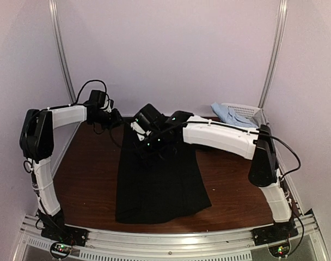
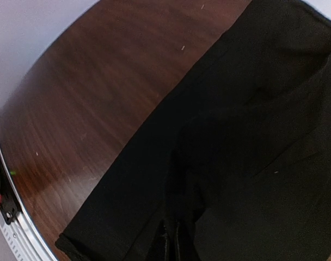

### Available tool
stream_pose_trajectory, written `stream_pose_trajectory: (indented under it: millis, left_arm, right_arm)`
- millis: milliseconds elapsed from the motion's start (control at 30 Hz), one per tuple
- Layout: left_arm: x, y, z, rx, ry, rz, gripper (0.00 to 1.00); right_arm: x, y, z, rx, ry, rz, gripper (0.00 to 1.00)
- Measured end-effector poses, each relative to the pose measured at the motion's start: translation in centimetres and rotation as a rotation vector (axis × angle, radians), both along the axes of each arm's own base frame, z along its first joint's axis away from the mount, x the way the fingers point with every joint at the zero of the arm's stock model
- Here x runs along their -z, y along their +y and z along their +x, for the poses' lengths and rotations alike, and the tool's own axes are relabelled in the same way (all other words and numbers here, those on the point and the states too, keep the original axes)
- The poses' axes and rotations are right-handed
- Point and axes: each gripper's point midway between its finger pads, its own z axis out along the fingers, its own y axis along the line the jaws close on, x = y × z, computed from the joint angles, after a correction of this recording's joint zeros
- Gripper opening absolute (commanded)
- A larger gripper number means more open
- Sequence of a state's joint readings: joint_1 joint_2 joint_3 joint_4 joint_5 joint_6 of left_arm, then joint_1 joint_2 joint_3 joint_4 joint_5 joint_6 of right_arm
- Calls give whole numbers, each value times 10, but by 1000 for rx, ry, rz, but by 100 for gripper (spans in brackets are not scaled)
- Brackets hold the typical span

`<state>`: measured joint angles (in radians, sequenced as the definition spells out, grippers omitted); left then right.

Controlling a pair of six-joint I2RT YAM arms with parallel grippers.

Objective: Fold and stack the long sleeve shirts
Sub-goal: Fold the sleeve at the center of the board, then adjust the sleeve at the center of the board.

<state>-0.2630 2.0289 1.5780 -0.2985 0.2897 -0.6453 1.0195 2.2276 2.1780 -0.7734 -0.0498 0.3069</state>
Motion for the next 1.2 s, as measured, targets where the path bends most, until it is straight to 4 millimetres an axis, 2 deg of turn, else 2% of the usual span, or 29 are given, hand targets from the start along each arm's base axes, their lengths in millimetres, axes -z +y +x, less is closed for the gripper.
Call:
stream_pose_trajectory:
  millis: [67, 167, 233, 300, 467, 633, 800, 1033, 1200]
  left_arm:
    - [0, 16, -6, -31, 3, 12, 36]
    - [16, 23, -18, -38, 40, 29, 37]
    - [29, 23, -28, -27, 72, 40, 38]
    - [40, 22, -37, -12, 105, 46, 39]
    - [46, 16, -46, 34, 124, 37, 46]
    - [57, 15, -74, 75, 164, 31, 55]
    - [54, 13, -113, 109, 184, 25, 56]
    - [61, 0, -167, 178, 220, 34, 54]
    - [72, -14, -208, 240, 262, 64, 52]
  right_arm:
    - [39, 14, -19, -45, 63, -36, 6]
    - [79, 21, -39, -90, 130, -83, 14]
    - [94, 22, -48, -108, 158, -103, 31]
    - [98, 20, -50, -115, 167, -106, 44]
    - [93, 14, -54, -124, 161, -97, 69]
    - [71, -3, -51, -97, 142, -51, 78]
    - [54, -19, -26, -33, 120, 20, 77]
    - [51, -33, 17, 52, 116, 100, 62]
    - [54, -62, 75, 168, 121, 164, 55]
